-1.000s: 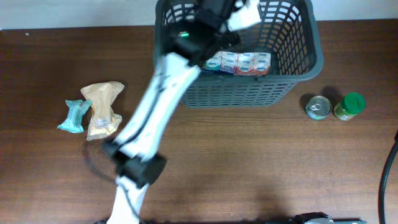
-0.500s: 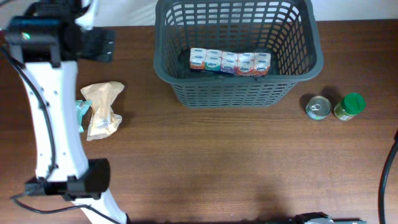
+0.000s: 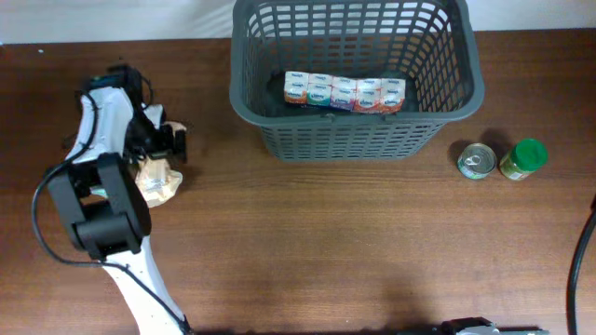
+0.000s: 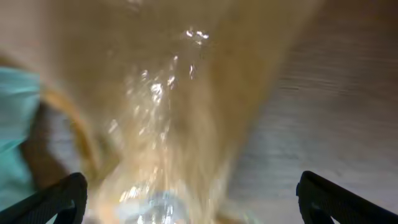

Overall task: Pack container
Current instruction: 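Move the left gripper to the tan pouch and grasp it, then carry the tan pouch into the basket and release it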

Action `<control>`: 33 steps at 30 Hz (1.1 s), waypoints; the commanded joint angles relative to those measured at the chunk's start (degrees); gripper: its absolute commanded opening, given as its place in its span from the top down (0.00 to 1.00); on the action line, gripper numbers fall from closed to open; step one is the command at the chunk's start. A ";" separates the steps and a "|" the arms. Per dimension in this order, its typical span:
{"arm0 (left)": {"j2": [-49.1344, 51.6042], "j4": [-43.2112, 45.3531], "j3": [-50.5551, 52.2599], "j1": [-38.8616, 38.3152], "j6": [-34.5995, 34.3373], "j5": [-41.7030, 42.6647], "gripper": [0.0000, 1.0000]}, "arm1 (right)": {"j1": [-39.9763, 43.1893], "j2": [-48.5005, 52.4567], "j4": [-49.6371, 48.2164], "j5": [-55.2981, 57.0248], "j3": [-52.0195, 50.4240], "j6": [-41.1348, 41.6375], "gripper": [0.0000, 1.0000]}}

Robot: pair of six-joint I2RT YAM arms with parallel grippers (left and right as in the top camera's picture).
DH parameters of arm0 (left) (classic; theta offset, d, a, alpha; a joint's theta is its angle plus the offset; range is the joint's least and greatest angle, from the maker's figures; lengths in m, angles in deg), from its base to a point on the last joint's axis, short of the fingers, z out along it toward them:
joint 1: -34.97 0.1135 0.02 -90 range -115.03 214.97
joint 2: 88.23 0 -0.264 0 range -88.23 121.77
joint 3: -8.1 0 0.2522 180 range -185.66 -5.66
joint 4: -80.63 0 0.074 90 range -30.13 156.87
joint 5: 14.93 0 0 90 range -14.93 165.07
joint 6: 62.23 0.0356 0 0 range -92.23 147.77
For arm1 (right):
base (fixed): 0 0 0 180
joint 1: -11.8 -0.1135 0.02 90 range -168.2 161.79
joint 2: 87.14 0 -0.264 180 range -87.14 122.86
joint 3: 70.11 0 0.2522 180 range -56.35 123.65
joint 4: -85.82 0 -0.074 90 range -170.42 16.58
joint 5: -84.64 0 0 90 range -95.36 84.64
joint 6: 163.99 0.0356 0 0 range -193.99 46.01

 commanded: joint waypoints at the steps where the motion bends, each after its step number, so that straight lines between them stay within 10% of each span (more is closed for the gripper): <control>1: 1.70 2.01 0.20 0.61 -0.50 -0.85 0.01 | -0.09 -0.07 0.35 0.90 0.00 0.68 0.01; 25: 7.15 5.77 0.39 0.61 -1.81 -6.82 0.04 | -0.09 -0.07 0.35 0.90 0.00 0.68 0.01; 31: 7.32 5.79 0.37 0.61 -1.79 -6.67 0.98 | -0.09 -0.07 0.35 0.90 0.00 0.68 0.01; 33: 7.26 4.24 0.11 0.59 -1.79 -6.67 0.98 | -0.09 -0.07 0.35 0.90 0.00 0.68 0.01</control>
